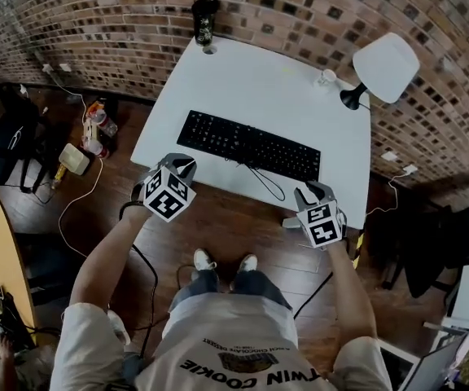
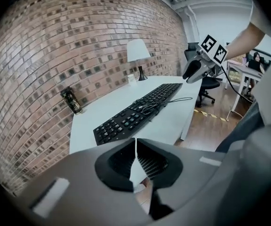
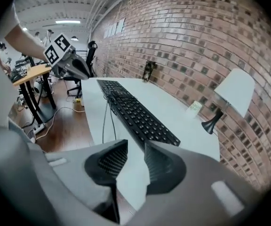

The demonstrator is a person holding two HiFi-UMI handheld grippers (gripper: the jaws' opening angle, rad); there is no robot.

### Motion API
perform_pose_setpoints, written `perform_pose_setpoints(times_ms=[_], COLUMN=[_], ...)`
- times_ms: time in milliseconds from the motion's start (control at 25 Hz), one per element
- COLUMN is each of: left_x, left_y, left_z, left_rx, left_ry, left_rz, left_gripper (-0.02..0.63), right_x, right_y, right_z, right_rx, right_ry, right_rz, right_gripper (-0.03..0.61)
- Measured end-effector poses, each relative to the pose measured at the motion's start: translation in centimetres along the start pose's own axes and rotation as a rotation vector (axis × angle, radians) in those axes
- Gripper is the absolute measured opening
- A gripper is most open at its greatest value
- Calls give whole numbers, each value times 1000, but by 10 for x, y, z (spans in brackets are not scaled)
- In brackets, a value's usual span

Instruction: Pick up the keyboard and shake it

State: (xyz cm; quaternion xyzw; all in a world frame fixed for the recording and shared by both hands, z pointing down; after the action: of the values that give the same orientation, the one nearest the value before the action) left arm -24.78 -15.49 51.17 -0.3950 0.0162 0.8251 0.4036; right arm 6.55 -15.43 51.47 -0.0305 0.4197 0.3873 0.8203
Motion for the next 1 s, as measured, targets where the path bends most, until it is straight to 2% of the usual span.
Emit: perform_pose_setpoints(times_ms=[160,320,560,680,1000], left_x=[14,23,31,36,59], left_y=[-37,-84,-162,-204,-290], left_z=[-21,-48,-92,-110,-133], left_rx=[73,156,288,326,439], left_ry=[-45,-73,-119,-137,-159], left_rz=[-35,-83,-175,-204,-286], left_gripper=[8,8,8,8,8], right_x=[11,31,66,87,142], right_y=[23,39,61,69,78], right_z=[-23,-20,9,31,68], right_rx=[-24,-85,-164,-182,-213], right_ry=[-106,-196,-281,-310,-378], right_rz=[-80,-170,-316,-376,-468], right_gripper=[109,109,109,109,109])
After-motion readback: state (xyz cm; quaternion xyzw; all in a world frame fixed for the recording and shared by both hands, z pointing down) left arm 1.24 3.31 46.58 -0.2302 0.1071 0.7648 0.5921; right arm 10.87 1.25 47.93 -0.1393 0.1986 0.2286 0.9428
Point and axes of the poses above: the fingertips, and each gripper's own axes: x backward along the fingers, y to its left, z out of its underside, the point moved 4 cm from there along x, backward along the fingers, and after that the axes turned 2 degrees about -y, right-handed, at the moved point
